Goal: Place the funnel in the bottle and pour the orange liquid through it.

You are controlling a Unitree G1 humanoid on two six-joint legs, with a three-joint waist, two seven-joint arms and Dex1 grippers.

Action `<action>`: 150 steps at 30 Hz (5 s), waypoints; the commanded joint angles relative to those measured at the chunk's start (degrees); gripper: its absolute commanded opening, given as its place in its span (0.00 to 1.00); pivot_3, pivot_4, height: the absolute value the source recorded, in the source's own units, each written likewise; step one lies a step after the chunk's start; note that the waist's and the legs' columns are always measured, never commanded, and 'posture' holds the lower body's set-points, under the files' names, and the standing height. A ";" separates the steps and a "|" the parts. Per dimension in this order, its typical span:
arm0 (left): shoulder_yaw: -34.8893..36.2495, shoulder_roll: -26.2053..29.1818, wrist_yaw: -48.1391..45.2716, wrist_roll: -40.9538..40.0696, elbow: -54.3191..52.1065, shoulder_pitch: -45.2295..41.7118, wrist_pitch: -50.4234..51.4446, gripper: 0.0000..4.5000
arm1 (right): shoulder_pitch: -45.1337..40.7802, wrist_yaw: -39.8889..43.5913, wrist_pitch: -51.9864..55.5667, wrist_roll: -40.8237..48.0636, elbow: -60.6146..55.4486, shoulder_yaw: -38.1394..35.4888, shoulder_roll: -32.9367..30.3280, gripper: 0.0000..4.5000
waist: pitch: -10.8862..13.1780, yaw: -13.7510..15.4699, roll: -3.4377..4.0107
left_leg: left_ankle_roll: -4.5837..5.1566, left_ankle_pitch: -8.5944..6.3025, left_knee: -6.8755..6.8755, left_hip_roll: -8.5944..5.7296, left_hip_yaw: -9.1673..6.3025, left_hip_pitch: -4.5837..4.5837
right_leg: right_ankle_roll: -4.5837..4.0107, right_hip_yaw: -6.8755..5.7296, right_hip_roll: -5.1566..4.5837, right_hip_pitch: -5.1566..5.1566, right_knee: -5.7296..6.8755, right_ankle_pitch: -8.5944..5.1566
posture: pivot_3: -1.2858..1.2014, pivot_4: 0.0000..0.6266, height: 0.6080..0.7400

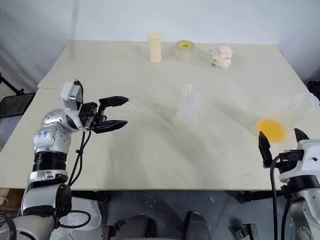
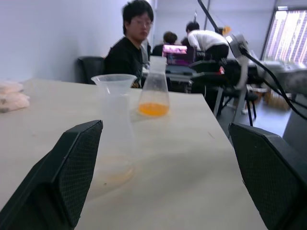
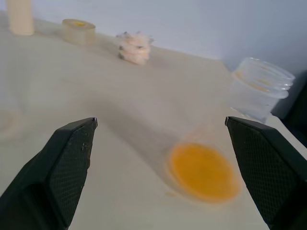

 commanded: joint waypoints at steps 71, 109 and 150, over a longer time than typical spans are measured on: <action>-2.02 -0.94 15.63 -10.03 -22.20 17.78 -1.00 1.00 | -0.15 8.75 16.24 16.04 1.12 -11.37 -14.42 0.01 | -0.02 0.18 0.18 | 0.09 -0.02 -0.08 0.19 0.01 -0.02 | 0.00 0.13 -0.03 0.09 -0.28 0.00 | 0.52 0.24 1.00; -9.75 -8.25 12.02 -6.12 -11.55 12.33 -9.47 1.00 | -11.06 -6.50 7.78 1.21 14.29 -14.37 -11.78 1.00 | -0.04 0.08 0.21 | 0.11 -0.03 -0.10 0.00 0.15 -0.01 | 0.01 0.13 0.01 0.09 -0.38 0.00 | 0.52 0.24 1.00; -5.56 -1.64 15.29 -8.07 -20.02 19.22 -6.19 1.00 | -37.65 -8.58 -11.19 -14.11 55.97 -5.22 -18.68 1.00 | -0.03 -0.15 0.43 | 0.11 -0.03 -0.14 0.20 0.18 -0.05 | 0.01 0.11 -0.01 0.06 -0.40 0.01 | 0.52 0.24 1.00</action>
